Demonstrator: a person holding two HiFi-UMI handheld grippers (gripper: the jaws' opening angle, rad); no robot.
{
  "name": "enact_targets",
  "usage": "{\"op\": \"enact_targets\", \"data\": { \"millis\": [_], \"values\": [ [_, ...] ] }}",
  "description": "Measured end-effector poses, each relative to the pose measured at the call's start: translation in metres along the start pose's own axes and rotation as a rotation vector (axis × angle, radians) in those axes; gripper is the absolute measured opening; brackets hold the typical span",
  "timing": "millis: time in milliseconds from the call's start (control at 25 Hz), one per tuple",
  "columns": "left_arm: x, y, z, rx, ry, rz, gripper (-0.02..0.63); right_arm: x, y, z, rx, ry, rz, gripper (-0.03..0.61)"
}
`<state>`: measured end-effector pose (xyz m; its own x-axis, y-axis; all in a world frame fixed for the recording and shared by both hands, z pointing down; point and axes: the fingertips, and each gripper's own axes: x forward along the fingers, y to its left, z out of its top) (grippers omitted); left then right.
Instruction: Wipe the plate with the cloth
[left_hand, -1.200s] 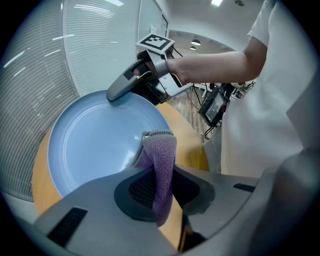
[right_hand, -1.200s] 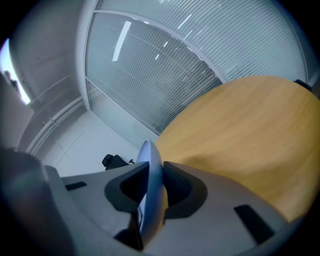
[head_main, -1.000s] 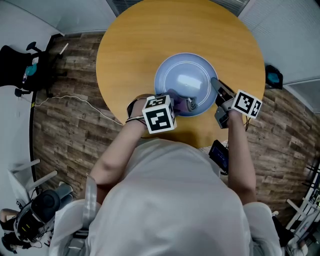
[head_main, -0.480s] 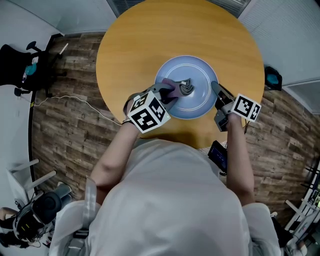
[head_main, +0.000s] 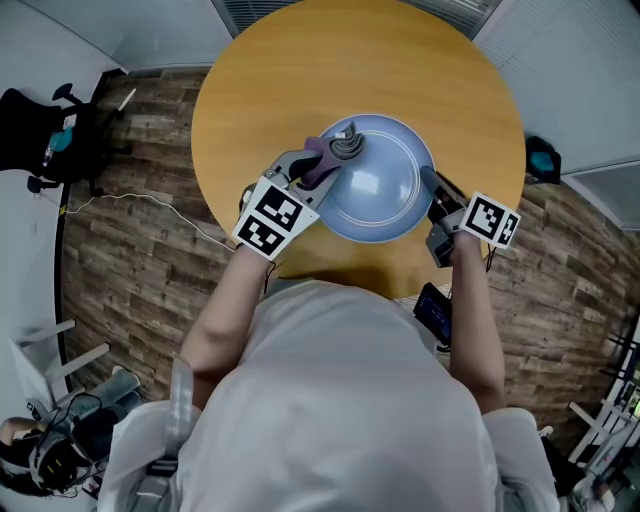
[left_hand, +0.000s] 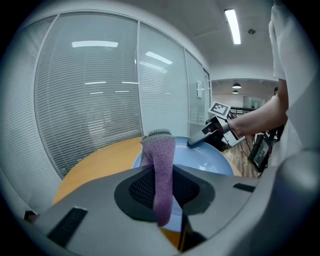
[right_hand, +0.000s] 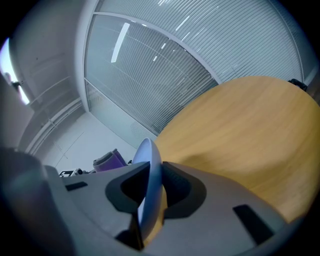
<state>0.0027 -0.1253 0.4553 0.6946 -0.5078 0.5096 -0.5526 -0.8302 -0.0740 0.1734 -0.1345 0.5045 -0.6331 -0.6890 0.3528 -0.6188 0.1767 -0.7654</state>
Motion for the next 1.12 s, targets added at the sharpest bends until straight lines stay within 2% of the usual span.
{"op": "enact_targets", "data": {
  "millis": [240,440,760,960,1120],
  "values": [
    [-0.019,0.027,0.009,-0.146,-0.158,0.078,0.069,-0.002,0.006,0.002,0.002,-0.016,0.020,0.072],
    [-0.038,0.040,0.021,-0.108,-0.276,0.144,0.069,-0.005,0.006,0.005,0.007,-0.026,0.018,0.069],
    [-0.069,0.067,0.029,-0.126,-0.413,0.292,0.069,-0.007,0.007,0.008,-0.001,-0.040,0.027,0.069],
    [-0.088,0.079,0.029,-0.134,-0.475,0.375,0.069,-0.010,0.008,0.010,0.020,-0.054,0.040,0.067],
    [-0.095,0.084,0.027,-0.159,-0.510,0.392,0.069,-0.011,0.007,0.013,0.030,-0.064,0.051,0.067]
  ]
}}
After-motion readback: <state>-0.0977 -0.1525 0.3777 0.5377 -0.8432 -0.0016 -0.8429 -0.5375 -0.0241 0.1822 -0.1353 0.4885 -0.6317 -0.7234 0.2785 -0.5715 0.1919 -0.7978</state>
